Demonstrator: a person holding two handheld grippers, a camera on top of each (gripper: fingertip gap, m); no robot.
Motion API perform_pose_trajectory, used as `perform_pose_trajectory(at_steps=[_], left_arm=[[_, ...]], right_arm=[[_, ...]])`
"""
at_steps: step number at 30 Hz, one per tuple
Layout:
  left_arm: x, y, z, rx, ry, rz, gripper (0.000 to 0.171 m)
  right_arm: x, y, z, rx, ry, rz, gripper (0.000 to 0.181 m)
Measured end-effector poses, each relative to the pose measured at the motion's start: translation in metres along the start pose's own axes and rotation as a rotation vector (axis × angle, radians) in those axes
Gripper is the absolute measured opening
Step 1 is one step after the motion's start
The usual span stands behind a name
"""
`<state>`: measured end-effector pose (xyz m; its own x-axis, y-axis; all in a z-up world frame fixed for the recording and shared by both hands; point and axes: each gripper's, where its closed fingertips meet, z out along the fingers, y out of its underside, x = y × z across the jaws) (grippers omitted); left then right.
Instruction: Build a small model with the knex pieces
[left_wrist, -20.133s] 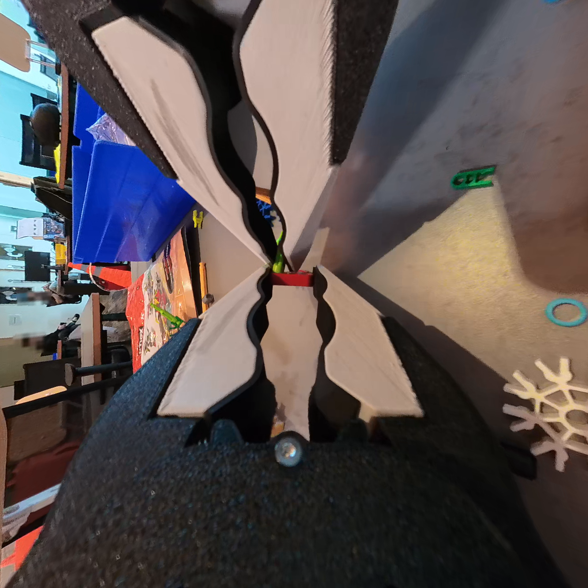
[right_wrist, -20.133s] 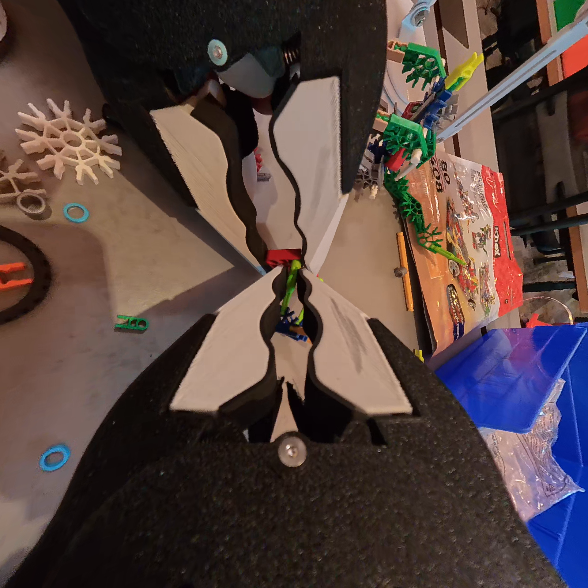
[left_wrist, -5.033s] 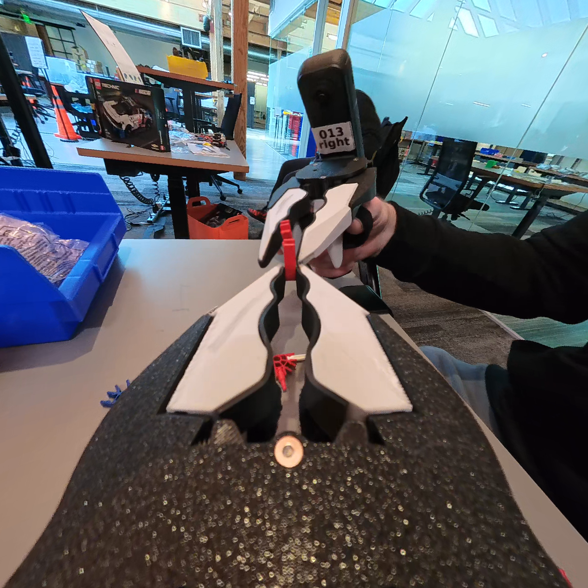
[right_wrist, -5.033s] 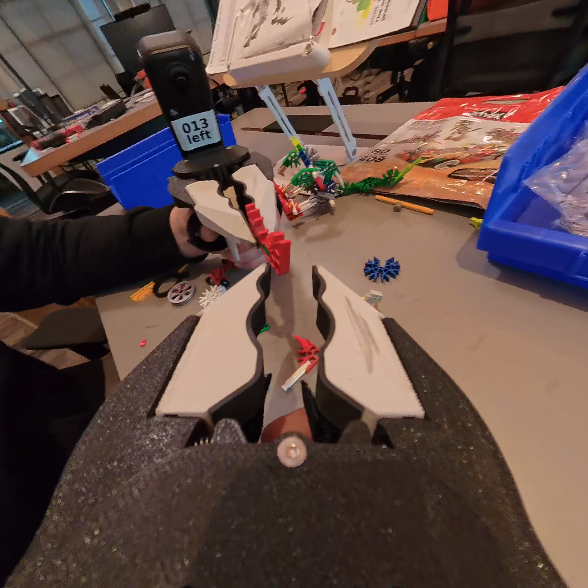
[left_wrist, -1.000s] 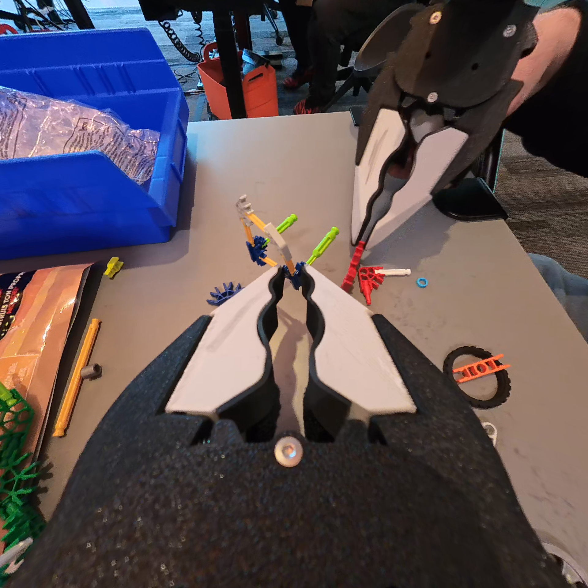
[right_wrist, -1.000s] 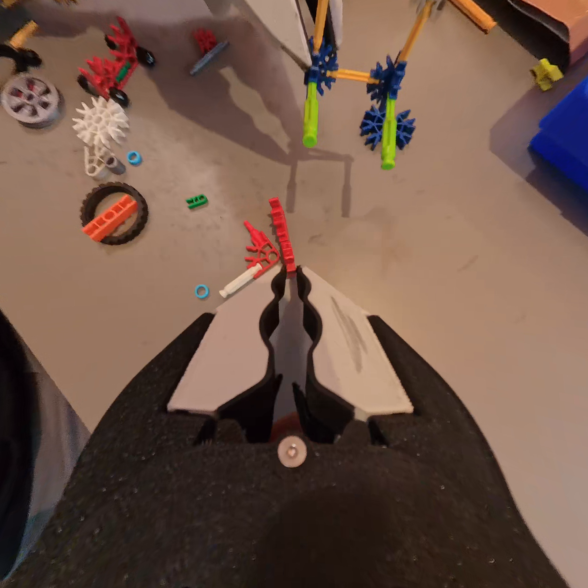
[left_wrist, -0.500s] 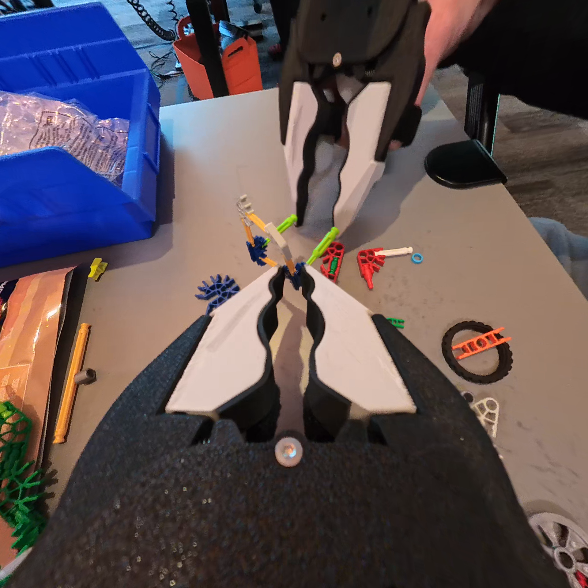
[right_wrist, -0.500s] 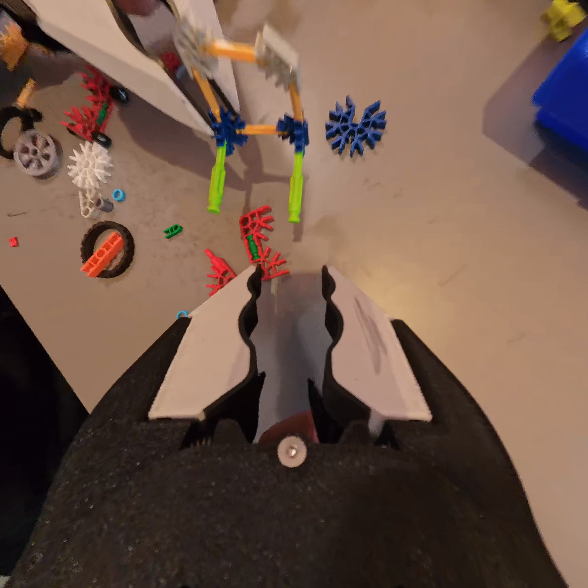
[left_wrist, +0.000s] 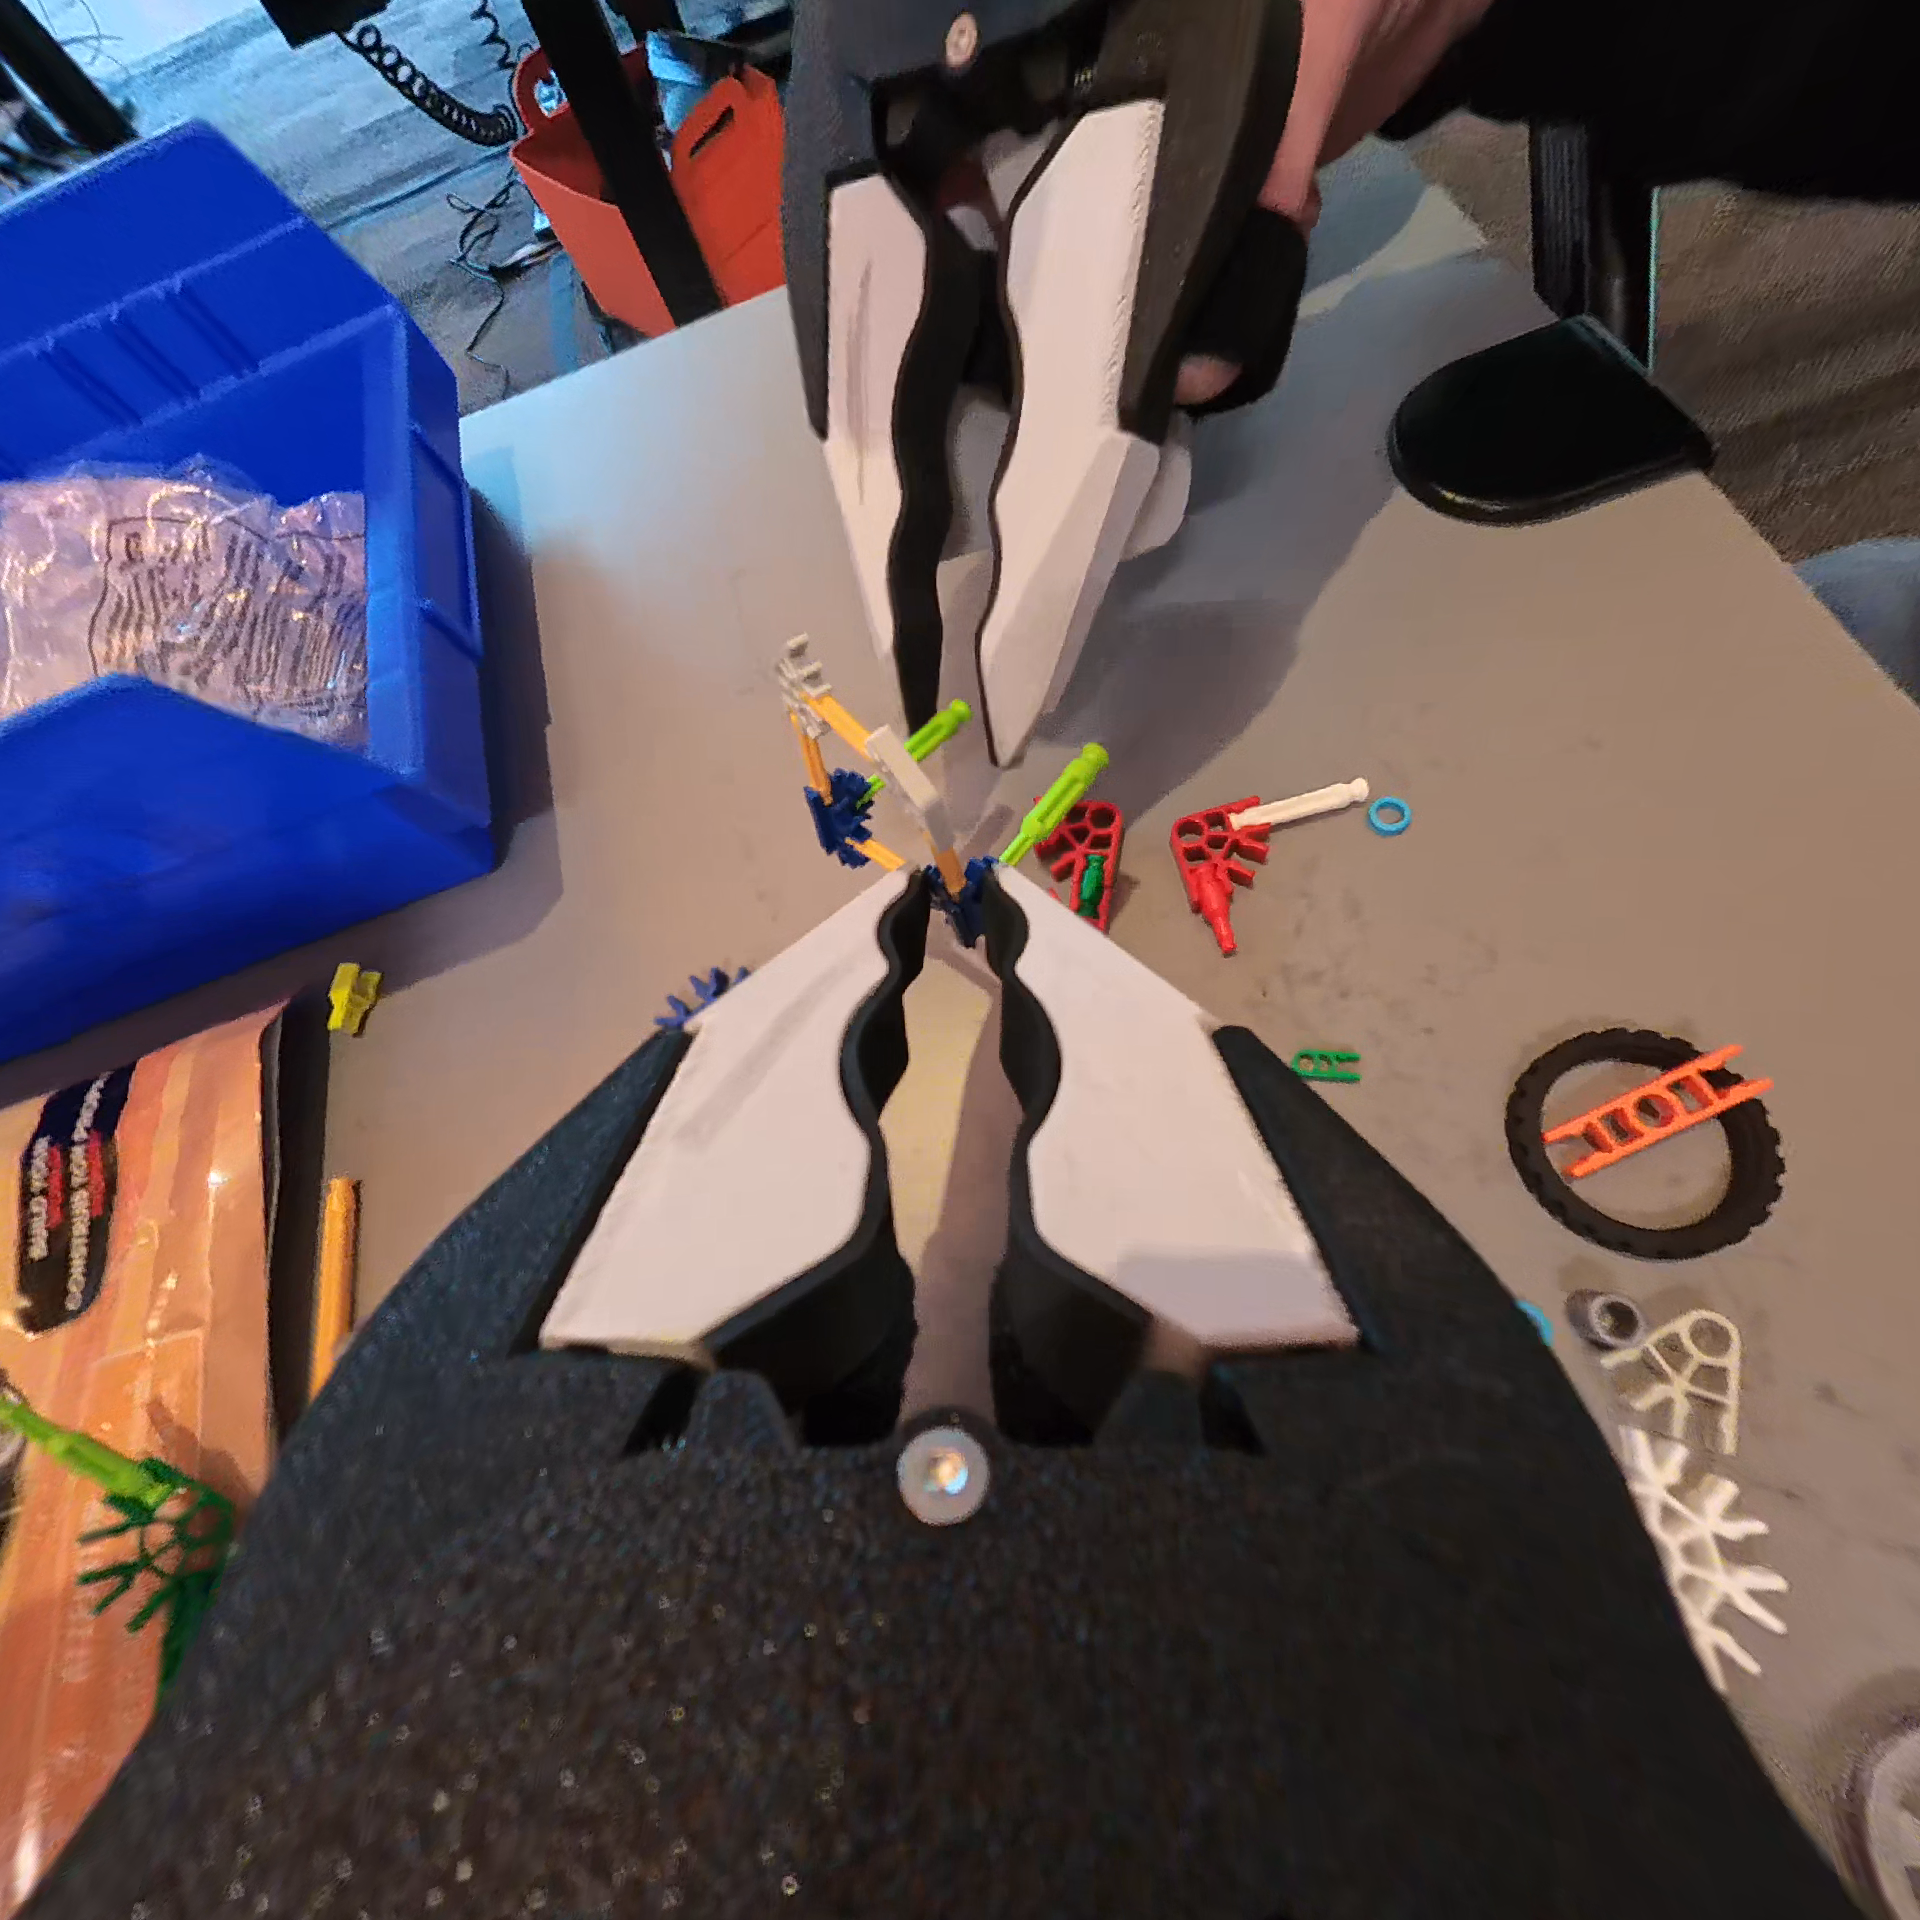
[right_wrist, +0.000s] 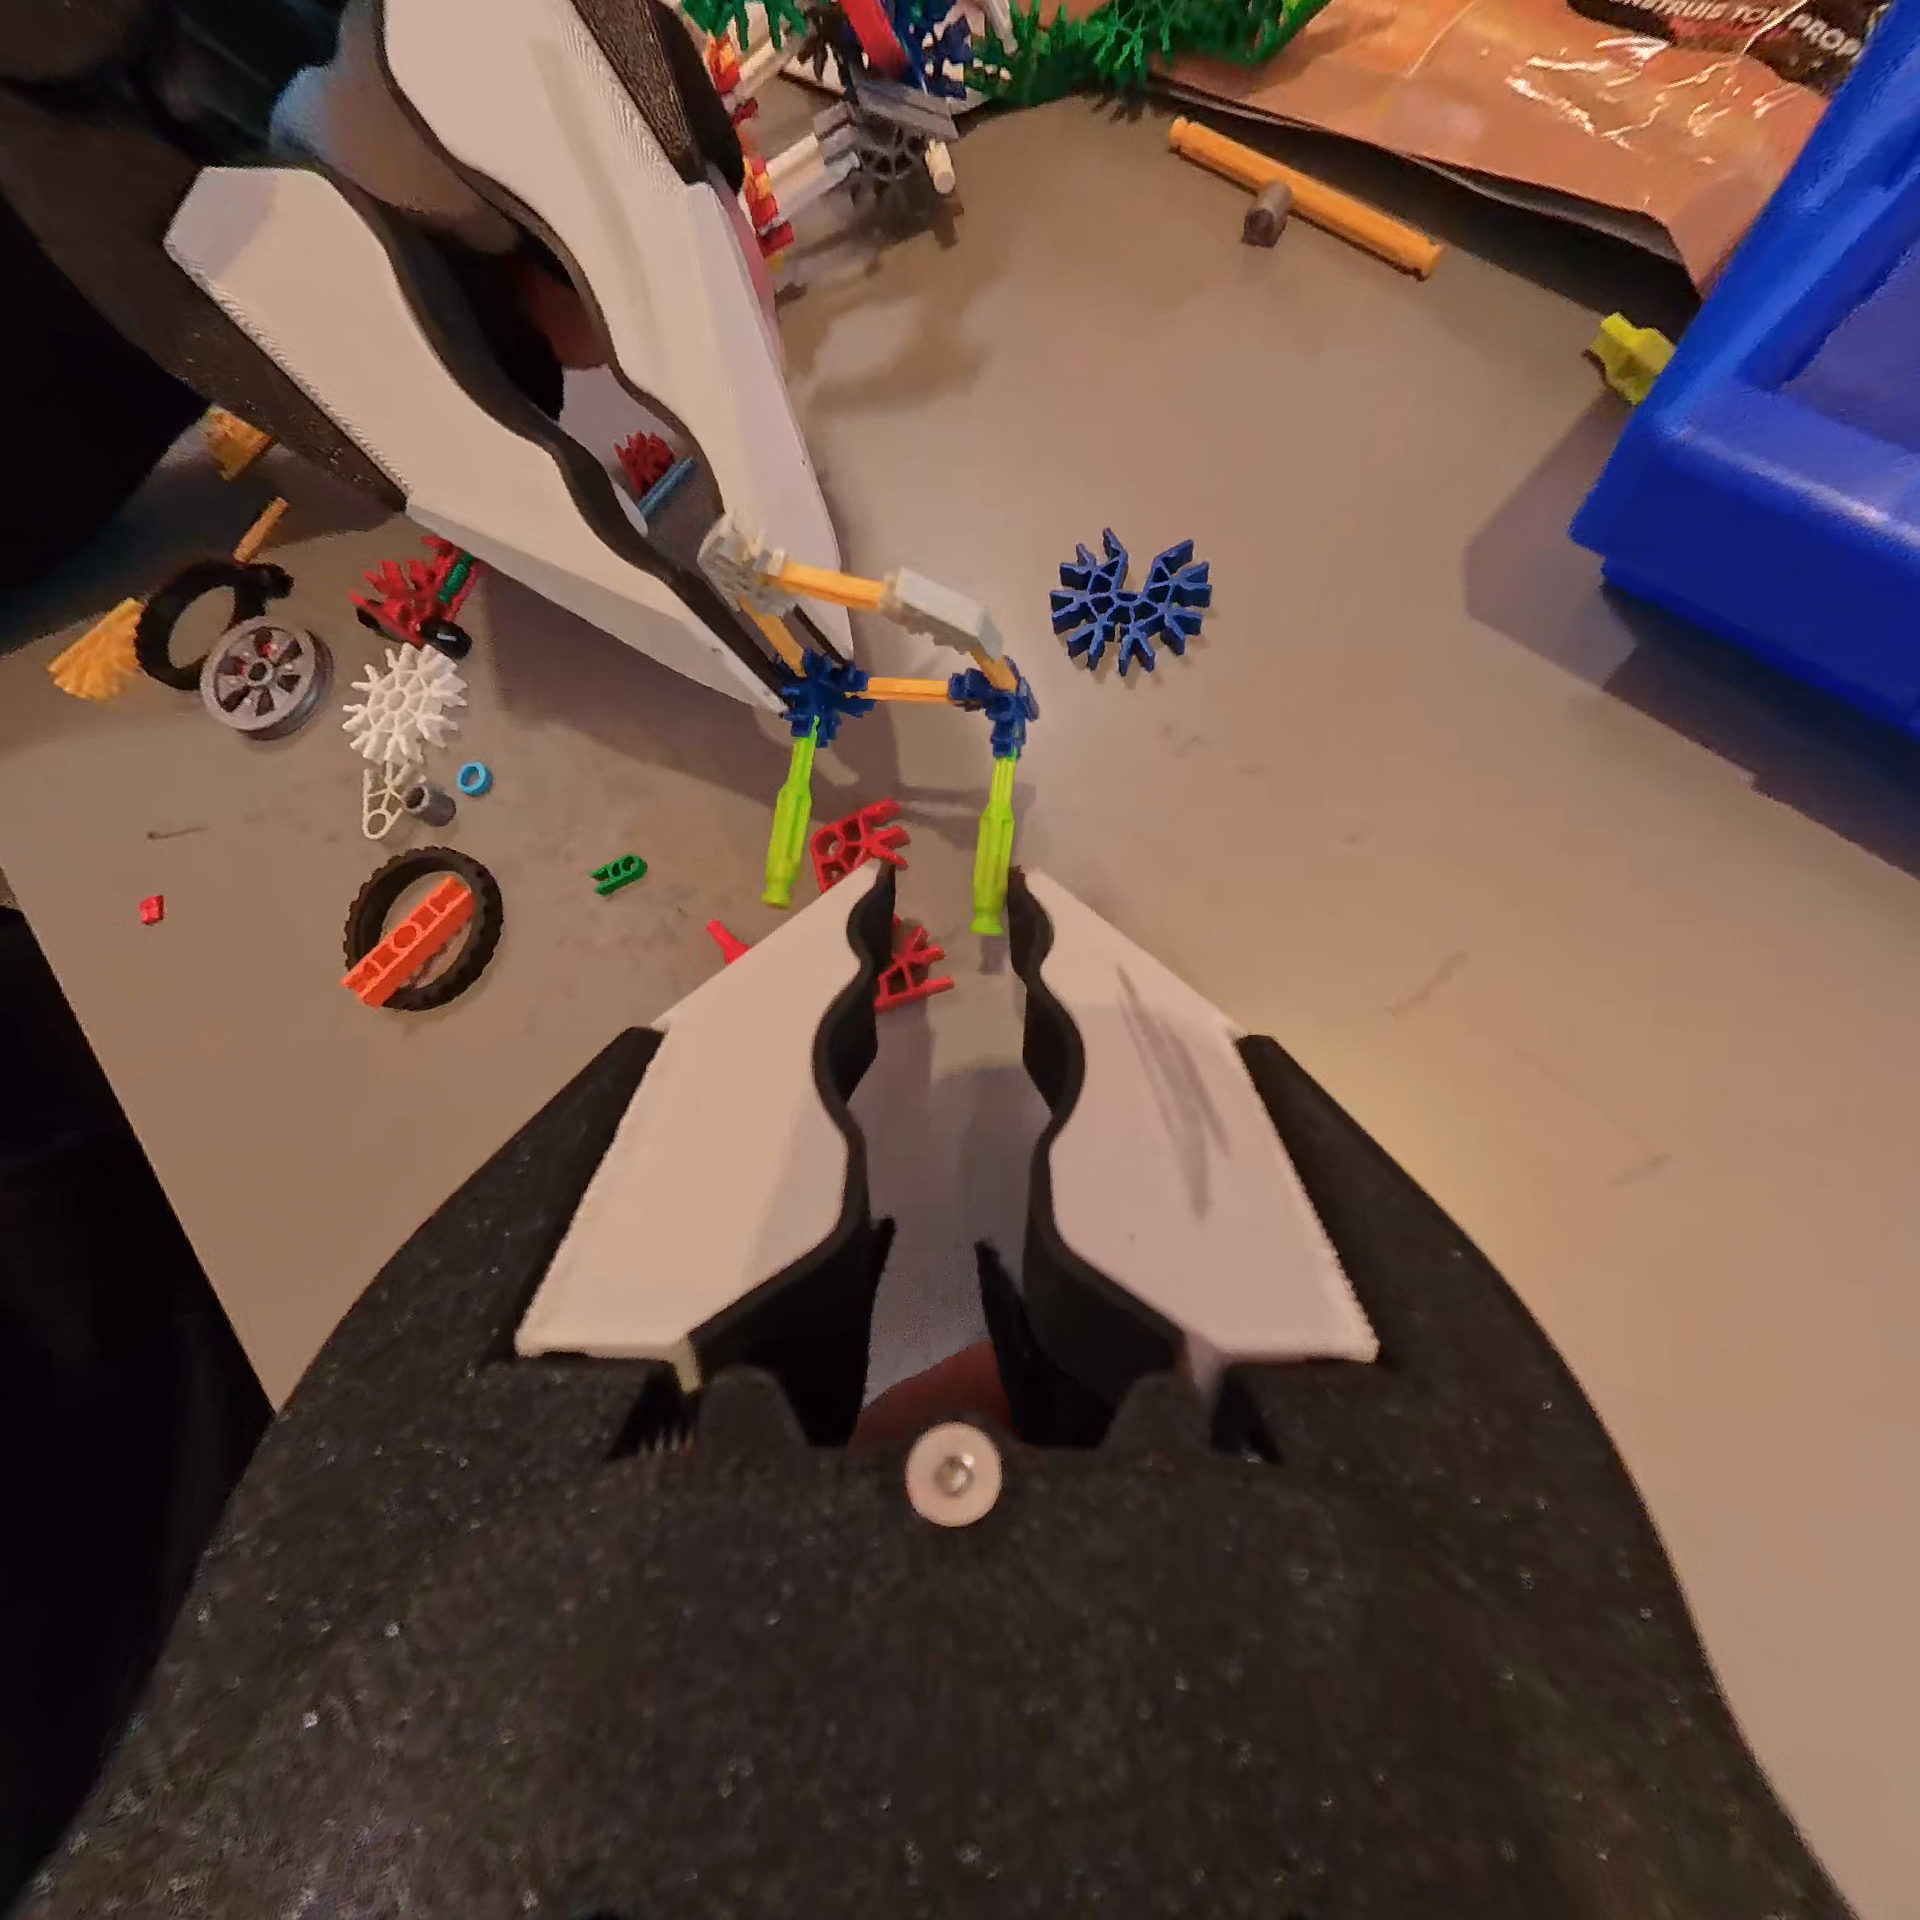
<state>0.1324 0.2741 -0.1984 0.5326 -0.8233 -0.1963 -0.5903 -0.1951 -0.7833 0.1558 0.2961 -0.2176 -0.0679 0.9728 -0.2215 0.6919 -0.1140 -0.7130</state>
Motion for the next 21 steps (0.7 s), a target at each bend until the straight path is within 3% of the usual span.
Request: perform_pose_trajectory(at_steps=[5,11,21], left_arm=[[0.001,0.005,0.007,-0.066,-0.007,0.056,0.007],[-0.006,0.006,0.010,-0.058,-0.032,0.023,0.006],[-0.018,0.026,0.022,-0.156,-0.118,-0.007,0.004]], right_arm=[[0.007,0.003,0.001,-0.031,0.056,-0.020,0.007],[0.007,0.013,0.003,-0.054,0.114,-0.002,0.007],[0.002,0.018,0.004,-0.029,0.144,0.124,0.009]])
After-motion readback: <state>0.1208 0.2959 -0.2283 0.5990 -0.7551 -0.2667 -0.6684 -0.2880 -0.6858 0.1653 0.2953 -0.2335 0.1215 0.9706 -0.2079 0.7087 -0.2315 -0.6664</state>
